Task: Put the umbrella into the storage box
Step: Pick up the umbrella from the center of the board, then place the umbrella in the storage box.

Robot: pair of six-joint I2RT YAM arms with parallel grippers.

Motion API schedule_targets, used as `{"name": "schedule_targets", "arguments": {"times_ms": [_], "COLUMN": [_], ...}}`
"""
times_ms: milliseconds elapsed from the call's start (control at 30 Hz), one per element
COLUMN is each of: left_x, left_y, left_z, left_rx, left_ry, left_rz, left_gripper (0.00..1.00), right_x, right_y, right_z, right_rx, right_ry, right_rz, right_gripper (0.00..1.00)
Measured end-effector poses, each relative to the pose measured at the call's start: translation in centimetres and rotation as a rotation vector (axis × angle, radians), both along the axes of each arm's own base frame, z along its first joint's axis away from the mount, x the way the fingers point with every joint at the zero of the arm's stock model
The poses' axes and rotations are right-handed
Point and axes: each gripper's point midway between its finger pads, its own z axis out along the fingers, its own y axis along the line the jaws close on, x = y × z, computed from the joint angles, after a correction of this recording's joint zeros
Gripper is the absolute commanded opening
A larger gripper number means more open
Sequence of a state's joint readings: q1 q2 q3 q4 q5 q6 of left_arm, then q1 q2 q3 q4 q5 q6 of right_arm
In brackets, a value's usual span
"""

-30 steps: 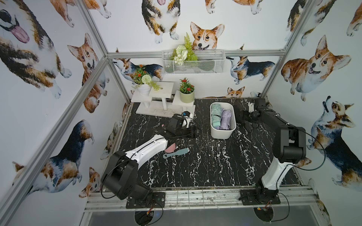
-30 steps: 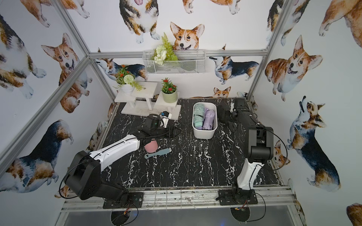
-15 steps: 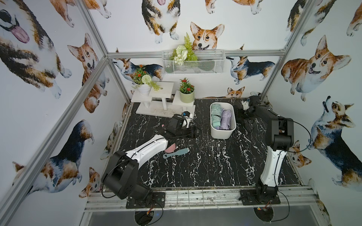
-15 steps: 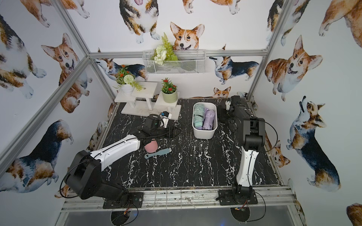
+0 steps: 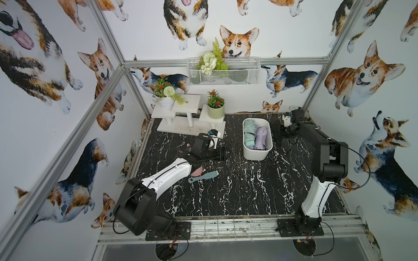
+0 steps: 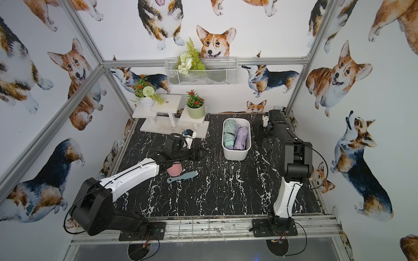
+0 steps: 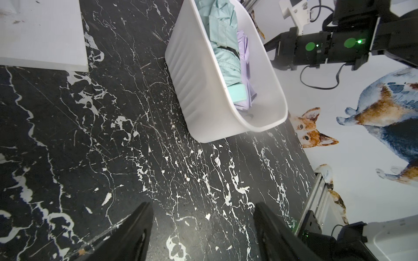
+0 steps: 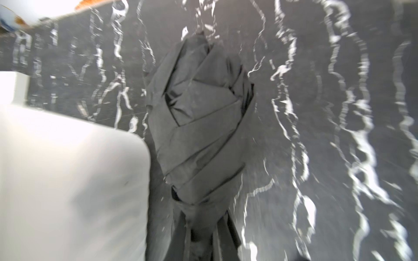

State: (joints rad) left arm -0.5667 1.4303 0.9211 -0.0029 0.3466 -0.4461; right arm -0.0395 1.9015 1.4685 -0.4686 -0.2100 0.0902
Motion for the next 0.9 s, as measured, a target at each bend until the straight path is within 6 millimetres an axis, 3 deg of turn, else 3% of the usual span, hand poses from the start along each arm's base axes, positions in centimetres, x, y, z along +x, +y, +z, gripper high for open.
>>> {"name": "schedule_targets", "arguments": {"times_ms": [67, 300, 400, 500, 633, 767, 900], "left_x": [-0.2, -0.7, -0.8, -0.7, -0.7, -0.7, -0.9], "left_y": [0.1, 0.6, 0.6, 0.6, 0.5, 0.5, 0.6], "left_z": [0.1, -0.1, -0.1, -0.2, -0.4, -0.3, -0.5], "left_rx": [-0.002, 0.001, 0.001, 0.001, 0.002, 0.0, 0.005], "left_ry": [-0.004, -0.007, -0.006, -0.005, -0.001, -0.004, -0.004], "left_rz": [0.001, 0.005, 0.005, 0.005, 0.003, 0.002, 0.0], "left_gripper": [0.76, 0.76, 0.76, 0.76, 0.76, 0.76, 0.76], "right_x": [-0.9, -6.1, -7.7, -8.4, -8.5, -7.3, -6.2], "right_y": [0.0, 0.7, 2.3, 4.4, 7.5, 10.6, 11.3], "right_z": [1.3, 10.1, 13.1, 14.8, 14.7, 12.8, 10.3], "right_rx": [0.009, 0.069, 0.096, 0.12, 0.131, 0.118, 0.096], "right_ry": [-0.018, -0.184, -0.249, -0.283, -0.261, -0.207, -0.15], "right_rz": [-0.016, -0.084, -0.067, -0.028, 0.019, 0.051, 0.025], "right_gripper": [0.06, 0.03, 0.02, 0.02, 0.02, 0.01, 0.07]}}
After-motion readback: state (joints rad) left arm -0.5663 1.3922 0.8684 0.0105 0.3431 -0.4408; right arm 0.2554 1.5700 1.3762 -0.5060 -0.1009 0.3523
